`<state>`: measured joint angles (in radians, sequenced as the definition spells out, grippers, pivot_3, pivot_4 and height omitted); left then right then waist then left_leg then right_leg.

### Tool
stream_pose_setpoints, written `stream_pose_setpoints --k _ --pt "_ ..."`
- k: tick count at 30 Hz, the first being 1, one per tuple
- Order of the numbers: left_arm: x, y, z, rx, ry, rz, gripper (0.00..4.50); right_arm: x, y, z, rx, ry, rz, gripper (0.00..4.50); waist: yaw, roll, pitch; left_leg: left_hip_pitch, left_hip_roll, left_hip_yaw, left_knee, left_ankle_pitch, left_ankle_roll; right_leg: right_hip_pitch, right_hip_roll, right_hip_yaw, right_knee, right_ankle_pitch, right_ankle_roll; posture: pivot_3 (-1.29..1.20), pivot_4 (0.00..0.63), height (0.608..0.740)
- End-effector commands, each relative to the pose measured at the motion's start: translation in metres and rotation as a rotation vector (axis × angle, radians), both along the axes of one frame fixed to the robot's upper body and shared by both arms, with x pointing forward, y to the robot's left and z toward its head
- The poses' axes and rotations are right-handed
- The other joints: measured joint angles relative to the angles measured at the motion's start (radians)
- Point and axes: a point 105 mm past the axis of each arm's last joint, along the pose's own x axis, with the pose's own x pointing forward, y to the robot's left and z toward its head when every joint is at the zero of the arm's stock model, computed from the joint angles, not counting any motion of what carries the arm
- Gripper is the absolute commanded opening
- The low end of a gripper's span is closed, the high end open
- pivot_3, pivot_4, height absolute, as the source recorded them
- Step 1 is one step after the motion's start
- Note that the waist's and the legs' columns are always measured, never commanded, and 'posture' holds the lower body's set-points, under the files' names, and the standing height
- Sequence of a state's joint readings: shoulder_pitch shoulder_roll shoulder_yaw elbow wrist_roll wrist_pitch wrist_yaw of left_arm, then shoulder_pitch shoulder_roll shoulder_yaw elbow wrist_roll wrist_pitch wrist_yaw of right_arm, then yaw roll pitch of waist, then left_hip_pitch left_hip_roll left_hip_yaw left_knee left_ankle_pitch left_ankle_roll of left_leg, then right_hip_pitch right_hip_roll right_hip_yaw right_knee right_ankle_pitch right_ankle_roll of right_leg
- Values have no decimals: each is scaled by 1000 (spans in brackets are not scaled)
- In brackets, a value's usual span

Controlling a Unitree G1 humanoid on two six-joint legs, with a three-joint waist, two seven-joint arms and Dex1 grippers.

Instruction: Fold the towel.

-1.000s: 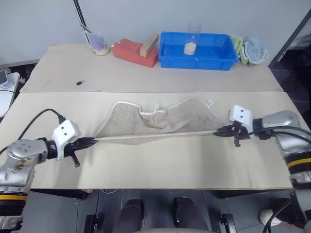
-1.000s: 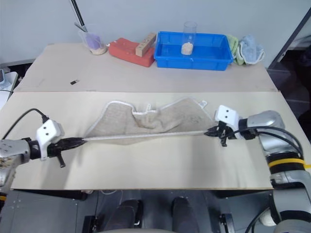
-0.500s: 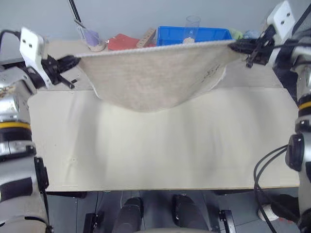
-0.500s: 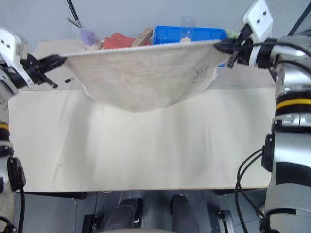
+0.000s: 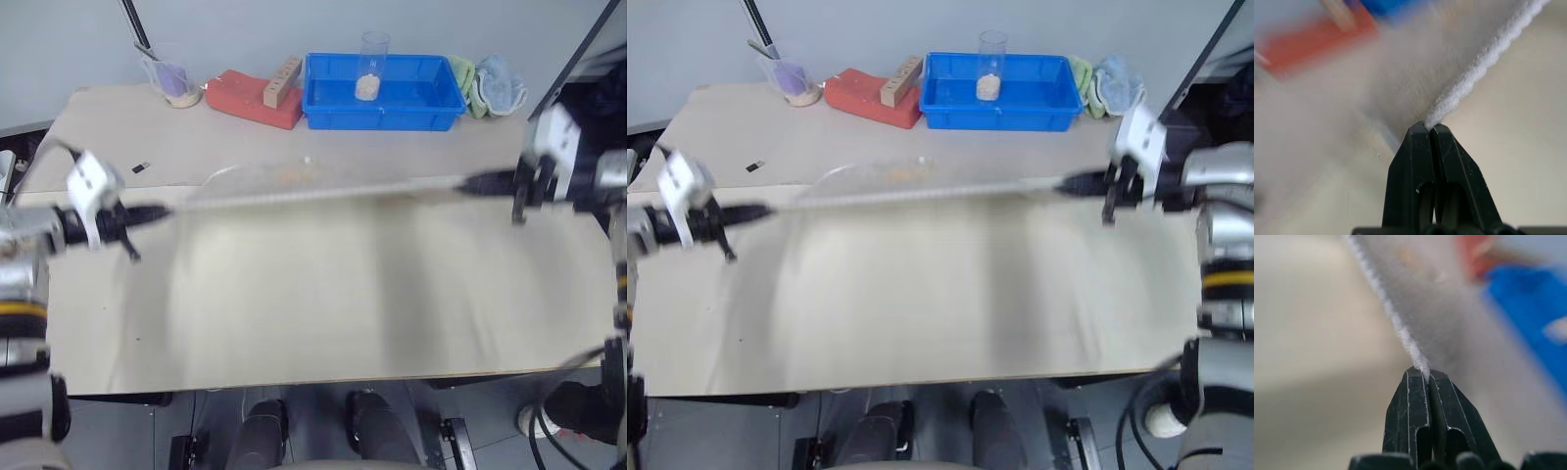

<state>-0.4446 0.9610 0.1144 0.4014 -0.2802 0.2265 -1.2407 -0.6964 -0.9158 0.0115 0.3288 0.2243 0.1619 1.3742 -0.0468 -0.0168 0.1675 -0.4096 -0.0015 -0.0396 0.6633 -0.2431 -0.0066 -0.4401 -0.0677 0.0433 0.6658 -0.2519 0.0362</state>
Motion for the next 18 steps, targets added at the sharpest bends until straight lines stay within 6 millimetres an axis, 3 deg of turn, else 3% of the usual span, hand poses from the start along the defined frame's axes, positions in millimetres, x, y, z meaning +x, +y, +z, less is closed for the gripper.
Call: stream_pose_setpoints --k 1,5,8,12,18 --pt "-28 9 -3 39 84 5 0 -25 -8 -5 -37 32 -5 12 4 0 0 1 0 0 2 0 0 0 0 0 0 0 0 0 150 740" --pt "-67 7 -30 49 262 -25 0 -66 -10 -45 -84 244 29 12 17 0 0 4 -1 0 2 -1 1 4 -4 0 -3 0 0 0 150 740" --pt "-87 7 -41 43 362 -29 0 -79 -16 -58 -109 325 20 12 22 0 0 8 0 1 2 -1 1 9 -4 0 -4 0 1 0 150 740" --pt "-74 11 -36 10 305 40 0 -63 -17 -54 -61 296 -57 12 27 -1 1 22 0 4 2 -1 1 23 -2 0 -6 -1 0 0 150 740" --pt "-36 19 -17 -7 224 122 0 -19 -10 -38 38 275 -218 12 28 -1 1 19 2 3 2 -1 1 18 2 0 -4 0 -2 0 150 740"
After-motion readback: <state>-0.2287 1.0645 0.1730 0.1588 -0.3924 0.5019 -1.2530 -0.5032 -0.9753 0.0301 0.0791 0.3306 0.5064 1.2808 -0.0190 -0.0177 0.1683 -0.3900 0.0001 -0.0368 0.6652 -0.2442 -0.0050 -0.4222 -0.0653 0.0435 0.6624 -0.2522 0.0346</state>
